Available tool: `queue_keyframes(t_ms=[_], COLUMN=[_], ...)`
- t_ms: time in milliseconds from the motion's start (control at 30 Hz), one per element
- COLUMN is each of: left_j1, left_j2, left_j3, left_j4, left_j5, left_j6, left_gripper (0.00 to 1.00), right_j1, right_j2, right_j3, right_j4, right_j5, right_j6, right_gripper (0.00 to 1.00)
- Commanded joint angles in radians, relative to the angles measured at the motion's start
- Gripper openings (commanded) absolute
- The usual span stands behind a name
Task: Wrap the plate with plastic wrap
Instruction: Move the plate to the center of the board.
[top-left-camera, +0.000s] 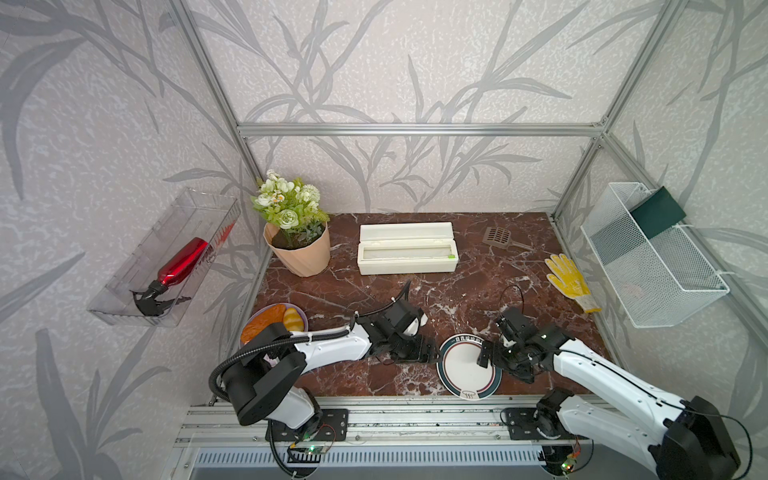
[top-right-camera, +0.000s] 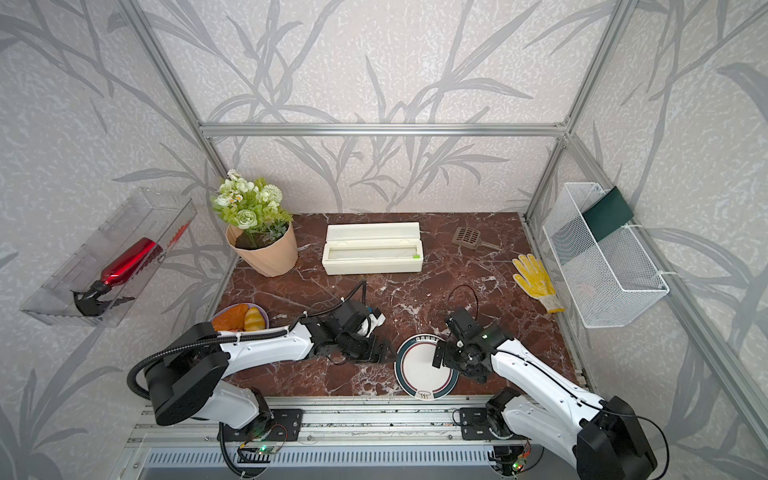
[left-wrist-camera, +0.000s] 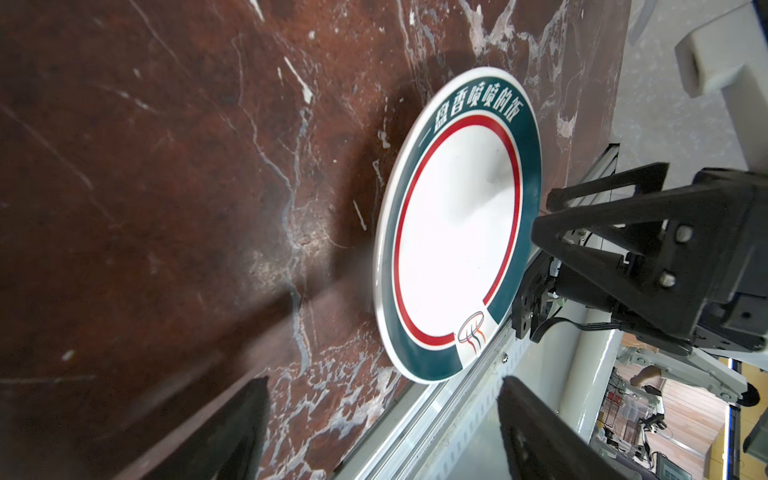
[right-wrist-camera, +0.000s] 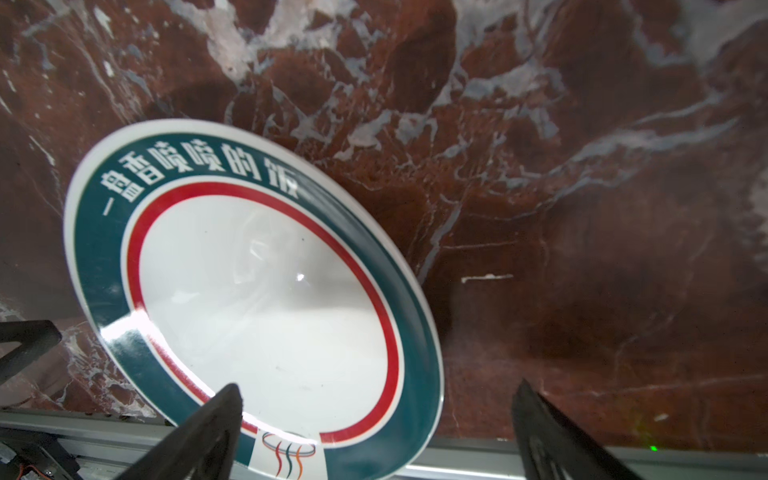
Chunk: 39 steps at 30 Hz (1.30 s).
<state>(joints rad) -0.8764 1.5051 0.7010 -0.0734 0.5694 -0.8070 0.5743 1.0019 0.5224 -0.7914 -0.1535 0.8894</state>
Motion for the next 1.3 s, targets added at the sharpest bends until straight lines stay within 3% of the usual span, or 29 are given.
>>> queue_keyframes(t_ms=[0, 267, 533, 767, 1267], left_j1=[-0.003, -0.009, -0.012, 0.0, 0.166], left_j2=[0.029, 0.082, 0.119, 0.124, 0.041], left_j3=[0.039, 0.065, 0.074, 0.085, 0.06], left_j4=[0.014, 0.02, -0.02, -0.09, -0.165], left_j5=[0.025, 0.089, 0.095, 0.059, -0.026], left_j6=[-0.026, -0.055, -0.061, -0.061, -0.042], left_gripper=[0.83, 0.74, 0.67, 0.6, 0.53], right_j1=[-0.004, -0.018, -0.015, 0.0, 0.03], right_j2=[0.01, -0.003, 0.003, 0.004, 0.315], right_j3=[-0.023, -0.088, -0.108, -0.108, 0.087], right_j4=[0.057, 0.167, 0.251, 0.302, 0.503], right_j5=[-0.023, -0.093, -0.204, -0.225, -0.26], right_j6=[0.017, 0.011, 0.015, 0.044, 0.051], right_gripper=[1.0, 0.95, 0.8, 0.7, 0.62])
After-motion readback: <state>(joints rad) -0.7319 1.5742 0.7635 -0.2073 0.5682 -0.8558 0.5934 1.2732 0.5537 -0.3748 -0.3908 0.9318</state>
